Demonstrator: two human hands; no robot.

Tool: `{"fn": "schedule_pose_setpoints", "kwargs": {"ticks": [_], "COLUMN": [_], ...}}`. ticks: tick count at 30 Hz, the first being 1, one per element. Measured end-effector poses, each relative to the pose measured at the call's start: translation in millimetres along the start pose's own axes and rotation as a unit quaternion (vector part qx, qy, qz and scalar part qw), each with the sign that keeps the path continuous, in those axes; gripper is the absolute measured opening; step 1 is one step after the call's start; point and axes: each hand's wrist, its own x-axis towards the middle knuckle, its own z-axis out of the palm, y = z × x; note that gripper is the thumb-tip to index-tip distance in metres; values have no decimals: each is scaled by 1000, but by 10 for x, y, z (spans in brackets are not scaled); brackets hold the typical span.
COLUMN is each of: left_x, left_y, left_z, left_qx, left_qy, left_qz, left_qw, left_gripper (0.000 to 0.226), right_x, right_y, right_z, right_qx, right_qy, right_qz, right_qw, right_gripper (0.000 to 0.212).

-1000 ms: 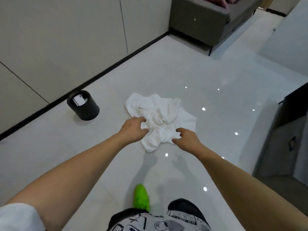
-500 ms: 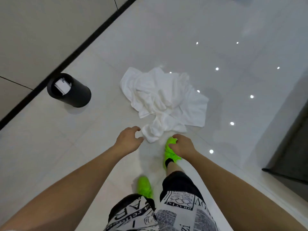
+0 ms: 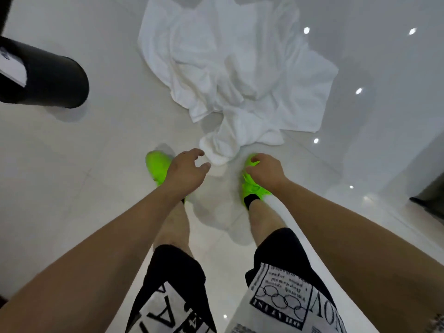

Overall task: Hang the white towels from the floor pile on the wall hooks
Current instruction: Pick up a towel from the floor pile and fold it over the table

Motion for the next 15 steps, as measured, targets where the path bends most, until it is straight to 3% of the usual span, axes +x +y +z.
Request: {"fn": "schedule_pose_setpoints", "kwargs": {"ticks": [6, 15], "left_x": [1154, 2547], "left_y": [-521, -1276], "left_z": [564, 1084], "left_qx": [-15, 38], "left_qy": [-24, -87], "left_qz": [-30, -22], "left_qw": [999, 995], "left_gripper": [39, 38], "right_x": [1156, 2464], "right_y": [201, 83], "right_z": [773, 1821], "right_qx": [40, -53], "right_qy": [11, -58], "right_qz": [58, 13], "right_qw": [997, 997], "right_gripper": [42, 39]}}
